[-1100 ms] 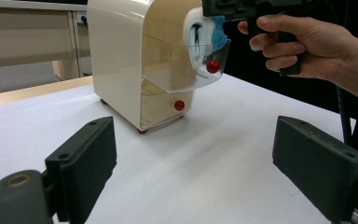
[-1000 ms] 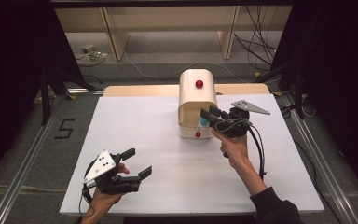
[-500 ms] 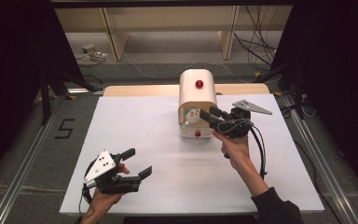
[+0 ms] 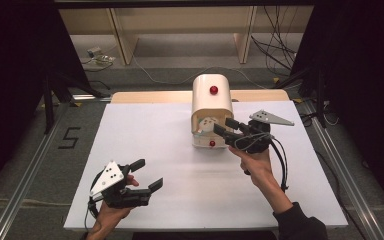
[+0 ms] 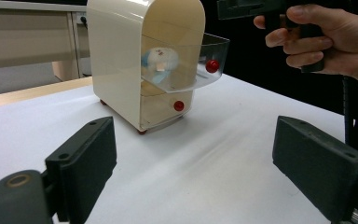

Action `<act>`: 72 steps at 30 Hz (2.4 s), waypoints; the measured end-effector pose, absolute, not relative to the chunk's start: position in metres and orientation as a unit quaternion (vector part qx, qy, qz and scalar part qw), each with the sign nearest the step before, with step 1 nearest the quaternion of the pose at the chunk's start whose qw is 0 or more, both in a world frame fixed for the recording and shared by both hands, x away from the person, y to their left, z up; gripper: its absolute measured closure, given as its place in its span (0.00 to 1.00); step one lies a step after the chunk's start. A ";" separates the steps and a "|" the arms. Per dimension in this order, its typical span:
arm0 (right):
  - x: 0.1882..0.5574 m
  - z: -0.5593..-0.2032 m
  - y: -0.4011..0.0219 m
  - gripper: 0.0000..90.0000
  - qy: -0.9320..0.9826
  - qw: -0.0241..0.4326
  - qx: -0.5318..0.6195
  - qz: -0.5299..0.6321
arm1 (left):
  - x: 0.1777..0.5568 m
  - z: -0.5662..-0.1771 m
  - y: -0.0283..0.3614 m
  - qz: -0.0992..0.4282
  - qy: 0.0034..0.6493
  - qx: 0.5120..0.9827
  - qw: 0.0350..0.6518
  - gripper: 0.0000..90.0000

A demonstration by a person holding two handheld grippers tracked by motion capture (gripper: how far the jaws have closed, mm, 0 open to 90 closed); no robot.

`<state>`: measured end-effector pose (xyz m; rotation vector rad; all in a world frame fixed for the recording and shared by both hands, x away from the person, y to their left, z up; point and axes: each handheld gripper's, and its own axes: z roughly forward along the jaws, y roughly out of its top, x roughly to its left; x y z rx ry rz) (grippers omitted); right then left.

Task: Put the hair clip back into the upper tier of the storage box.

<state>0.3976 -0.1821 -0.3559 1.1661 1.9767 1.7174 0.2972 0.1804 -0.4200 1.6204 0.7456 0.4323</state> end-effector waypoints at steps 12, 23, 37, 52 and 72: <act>0.387 -0.361 -0.184 0.44 0.704 0.135 0.383 0.583 | 0.297 -0.420 0.181 0.186 0.324 0.700 0.608 0.15; 0.379 -0.365 -0.183 0.39 0.715 0.139 0.361 0.582 | 0.297 -0.420 0.180 0.186 0.323 0.702 0.607 0.15; 0.367 -0.368 -0.185 0.35 0.726 0.152 0.337 0.579 | 0.297 -0.420 0.180 0.184 0.324 0.702 0.607 0.14; 0.355 -0.378 -0.195 0.30 0.729 0.165 0.324 0.580 | 0.297 -0.420 0.180 0.184 0.324 0.703 0.606 0.14; 0.335 -0.399 -0.222 0.26 0.736 0.183 0.329 0.562 | 0.299 -0.420 0.177 0.180 0.318 0.707 0.605 0.15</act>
